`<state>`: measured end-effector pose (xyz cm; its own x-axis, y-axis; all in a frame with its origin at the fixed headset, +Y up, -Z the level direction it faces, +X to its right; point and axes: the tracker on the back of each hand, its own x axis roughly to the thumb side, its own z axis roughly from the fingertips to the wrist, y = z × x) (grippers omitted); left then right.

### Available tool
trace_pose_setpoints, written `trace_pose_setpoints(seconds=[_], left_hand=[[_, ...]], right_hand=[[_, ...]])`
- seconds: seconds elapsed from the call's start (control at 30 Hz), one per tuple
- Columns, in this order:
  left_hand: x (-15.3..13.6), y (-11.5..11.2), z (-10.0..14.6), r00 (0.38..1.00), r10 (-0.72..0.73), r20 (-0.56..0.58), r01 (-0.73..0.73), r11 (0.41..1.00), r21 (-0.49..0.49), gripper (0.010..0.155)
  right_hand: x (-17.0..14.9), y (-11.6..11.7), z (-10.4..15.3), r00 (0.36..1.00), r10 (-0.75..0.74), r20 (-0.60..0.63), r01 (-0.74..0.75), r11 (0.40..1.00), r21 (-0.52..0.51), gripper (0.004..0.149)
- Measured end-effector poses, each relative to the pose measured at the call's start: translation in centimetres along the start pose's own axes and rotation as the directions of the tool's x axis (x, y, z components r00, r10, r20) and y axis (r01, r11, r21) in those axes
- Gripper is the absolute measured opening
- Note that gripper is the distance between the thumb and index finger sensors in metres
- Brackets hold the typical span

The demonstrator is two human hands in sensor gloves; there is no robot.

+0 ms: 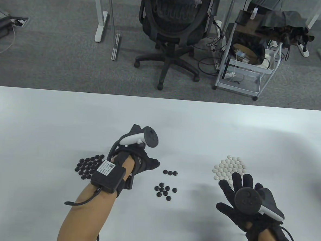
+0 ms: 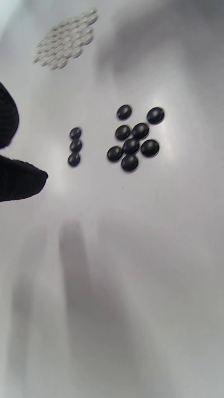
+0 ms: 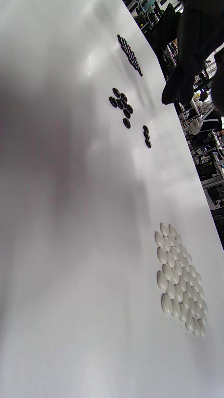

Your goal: Go stone sorting task

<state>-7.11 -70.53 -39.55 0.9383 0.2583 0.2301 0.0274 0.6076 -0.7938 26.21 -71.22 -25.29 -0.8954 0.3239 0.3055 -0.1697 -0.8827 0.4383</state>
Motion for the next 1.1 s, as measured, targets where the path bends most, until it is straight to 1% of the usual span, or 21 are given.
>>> trace_pose_setpoints(seconds=[0.1,0.23,0.3,0.43,0.47,0.53,0.57,0.67,0.73,0.8,0.9,0.97,1.1], left_hand=[[3.0,-0.5,-1.4,0.997,-0.067,0.037,0.067,0.998,-0.005,0.064],[5.8,-1.4,-3.5,0.990,-0.120,0.077,0.123,0.992,-0.035,0.063],[6.3,-2.0,-4.3,0.985,-0.156,0.077,0.160,0.986,-0.049,0.063],[6.4,-2.5,-5.8,0.980,-0.197,0.038,0.199,0.977,-0.072,0.063],[6.3,-2.4,-6.1,0.982,-0.183,0.036,0.185,0.981,-0.063,0.063],[5.7,-1.7,-6.4,0.986,-0.166,-0.016,0.166,0.986,-0.009,0.065],[5.0,-1.1,-6.5,0.990,-0.137,-0.039,0.138,0.990,0.015,0.065],[2.1,0.2,-6.4,0.996,0.013,-0.092,-0.012,1.000,0.012,0.065],[-0.9,0.9,-5.7,0.982,0.126,-0.138,-0.125,0.992,0.022,0.066],[-3.5,1.1,-4.8,0.966,0.177,-0.190,-0.174,0.984,0.033,0.066],[-7.2,1.0,-3.0,0.936,0.242,-0.257,-0.232,0.970,0.066,0.067],[-9.1,0.8,-2.0,0.917,0.266,-0.297,-0.250,0.964,0.090,0.068],[-12.5,-0.1,-0.2,0.884,0.329,-0.331,-0.307,0.944,0.119,0.068]], right_hand=[[-0.1,0.0,-0.1,1.000,-0.002,-0.007,0.002,1.000,0.005,0.079],[-0.2,0.0,-0.1,1.000,-0.005,-0.008,0.005,1.000,0.006,0.079],[-0.2,0.0,0.0,1.000,-0.006,-0.009,0.006,1.000,0.005,0.079],[-0.2,0.0,0.0,1.000,-0.007,-0.008,0.007,1.000,0.000,0.079],[-0.2,-0.1,0.0,1.000,-0.007,-0.008,0.007,1.000,-0.001,0.079],[-0.3,-0.1,0.0,1.000,-0.008,-0.010,0.008,1.000,0.000,0.079],[-0.3,-0.1,0.0,1.000,-0.008,-0.011,0.008,1.000,0.001,0.079],[-0.3,-0.1,0.1,1.000,-0.010,-0.013,0.010,1.000,0.000,0.079],[-0.3,-0.1,0.1,1.000,-0.012,-0.011,0.012,1.000,-0.003,0.079],[-0.3,-0.2,0.1,1.000,-0.011,-0.010,0.011,1.000,-0.005,0.079],[-0.2,0.0,0.0,1.000,-0.004,-0.007,0.004,1.000,0.004,0.079],[-0.1,0.0,0.0,1.000,-0.003,-0.005,0.003,1.000,0.006,0.079],[0.0,0.1,0.0,1.000,0.002,-0.005,-0.002,1.000,0.009,0.079]])
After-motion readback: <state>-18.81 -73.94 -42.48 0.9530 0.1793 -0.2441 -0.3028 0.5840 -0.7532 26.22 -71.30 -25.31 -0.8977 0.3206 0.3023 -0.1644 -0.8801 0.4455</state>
